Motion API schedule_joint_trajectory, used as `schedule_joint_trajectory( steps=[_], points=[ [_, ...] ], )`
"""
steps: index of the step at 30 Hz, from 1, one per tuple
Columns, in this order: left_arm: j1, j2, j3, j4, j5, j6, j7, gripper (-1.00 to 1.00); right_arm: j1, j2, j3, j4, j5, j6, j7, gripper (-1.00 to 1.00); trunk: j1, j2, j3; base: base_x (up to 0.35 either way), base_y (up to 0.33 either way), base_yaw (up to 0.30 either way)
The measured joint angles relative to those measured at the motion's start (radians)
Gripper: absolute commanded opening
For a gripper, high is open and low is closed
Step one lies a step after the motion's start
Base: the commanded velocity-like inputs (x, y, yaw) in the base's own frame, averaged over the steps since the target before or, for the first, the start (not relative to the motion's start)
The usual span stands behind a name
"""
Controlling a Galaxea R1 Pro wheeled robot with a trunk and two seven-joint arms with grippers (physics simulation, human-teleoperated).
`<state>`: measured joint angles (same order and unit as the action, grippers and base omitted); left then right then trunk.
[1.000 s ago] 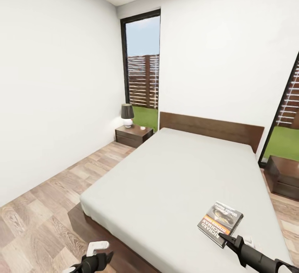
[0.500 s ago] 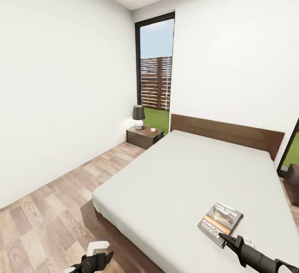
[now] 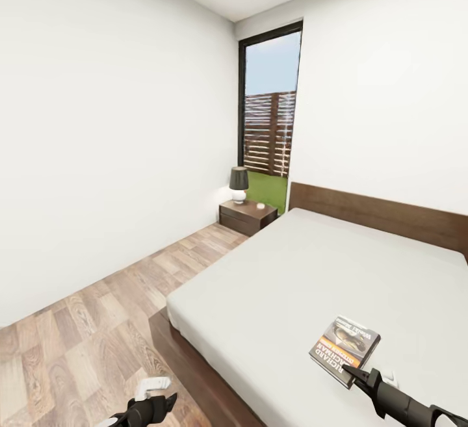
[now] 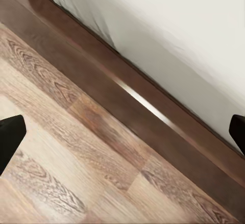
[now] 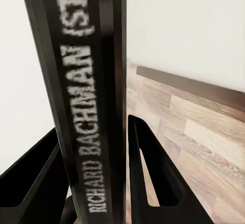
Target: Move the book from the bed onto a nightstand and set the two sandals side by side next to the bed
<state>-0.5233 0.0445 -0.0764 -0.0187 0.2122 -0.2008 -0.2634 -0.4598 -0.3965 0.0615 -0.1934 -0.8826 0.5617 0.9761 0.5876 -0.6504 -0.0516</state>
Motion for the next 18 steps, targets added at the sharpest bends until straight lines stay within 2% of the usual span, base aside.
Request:
schedule_joint_trajectory(
  steps=[18],
  points=[
    [0.000, 0.000, 0.000, 0.000, -0.001, 0.000, 0.000, 1.00, 0.000, 0.000, 0.001, 0.000, 0.001, 0.000, 0.000, -1.00, 0.000, 0.000, 0.016, 0.000, 0.000, 0.249]
  ],
)
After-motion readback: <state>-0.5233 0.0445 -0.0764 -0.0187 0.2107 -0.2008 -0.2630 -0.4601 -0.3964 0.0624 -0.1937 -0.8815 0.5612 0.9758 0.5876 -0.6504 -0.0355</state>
